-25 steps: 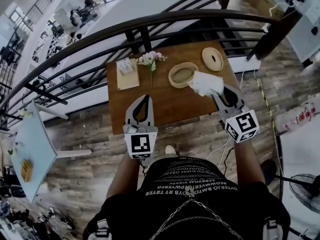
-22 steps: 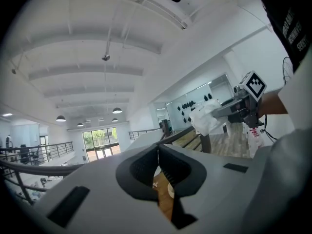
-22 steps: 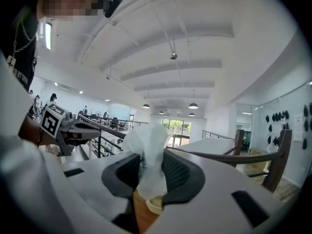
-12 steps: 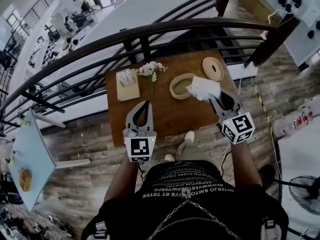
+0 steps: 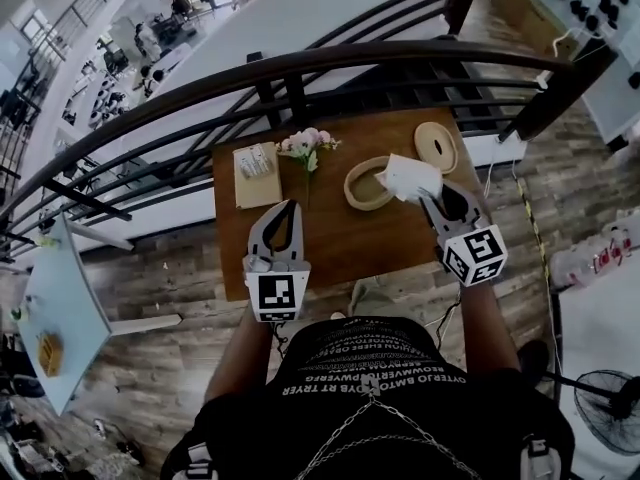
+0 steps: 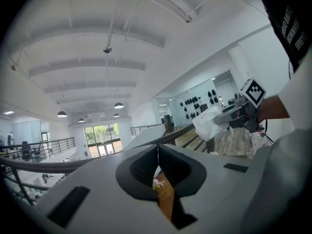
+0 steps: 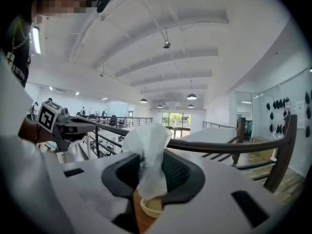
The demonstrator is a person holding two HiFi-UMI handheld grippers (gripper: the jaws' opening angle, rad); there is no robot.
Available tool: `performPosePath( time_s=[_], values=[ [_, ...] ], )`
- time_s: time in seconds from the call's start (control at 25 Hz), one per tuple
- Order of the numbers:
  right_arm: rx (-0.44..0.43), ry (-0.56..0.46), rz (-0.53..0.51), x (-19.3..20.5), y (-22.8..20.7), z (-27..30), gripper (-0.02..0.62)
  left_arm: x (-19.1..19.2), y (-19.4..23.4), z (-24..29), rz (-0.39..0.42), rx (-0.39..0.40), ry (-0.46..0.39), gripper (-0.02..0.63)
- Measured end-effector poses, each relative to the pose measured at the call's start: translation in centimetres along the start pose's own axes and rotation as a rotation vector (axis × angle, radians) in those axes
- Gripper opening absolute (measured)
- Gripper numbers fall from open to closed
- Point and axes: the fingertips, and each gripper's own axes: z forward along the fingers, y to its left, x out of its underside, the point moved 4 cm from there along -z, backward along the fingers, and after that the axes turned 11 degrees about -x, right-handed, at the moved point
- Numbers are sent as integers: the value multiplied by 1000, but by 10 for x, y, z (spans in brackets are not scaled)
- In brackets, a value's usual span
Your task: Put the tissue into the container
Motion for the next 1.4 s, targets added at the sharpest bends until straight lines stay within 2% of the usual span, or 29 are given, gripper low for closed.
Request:
performPosePath(
  time_s=[0.16, 0.32, 0.72, 1.08, 1.2, 1.28, 1.32, 1.4],
  values=[
    [-24, 33, 25, 19, -21, 23, 106, 2, -2, 26, -4, -9, 10, 29],
    [-73, 103, 80, 55, -49, 55, 106, 4, -4, 55, -10, -30, 16, 29],
    [-221, 349, 209, 179, -95, 146, 106, 29, -9, 123, -26, -67, 93, 29],
    [-361, 618, 366, 288, -109, 205, 107, 58, -8, 147, -38, -118, 204, 29],
    [-372, 706, 462, 311, -109, 215, 107, 65, -6, 147, -43, -128, 221, 29],
    [-348, 754, 514, 317, -111, 220, 109, 67, -4, 145, -41, -135, 232, 29],
    [-331, 781, 505, 318, -112, 223, 113, 68, -4, 145, -38, -135, 238, 29],
    [-299, 826, 423, 317, -113, 228, 143, 67, -4, 144, -37, -133, 234, 29]
  ],
)
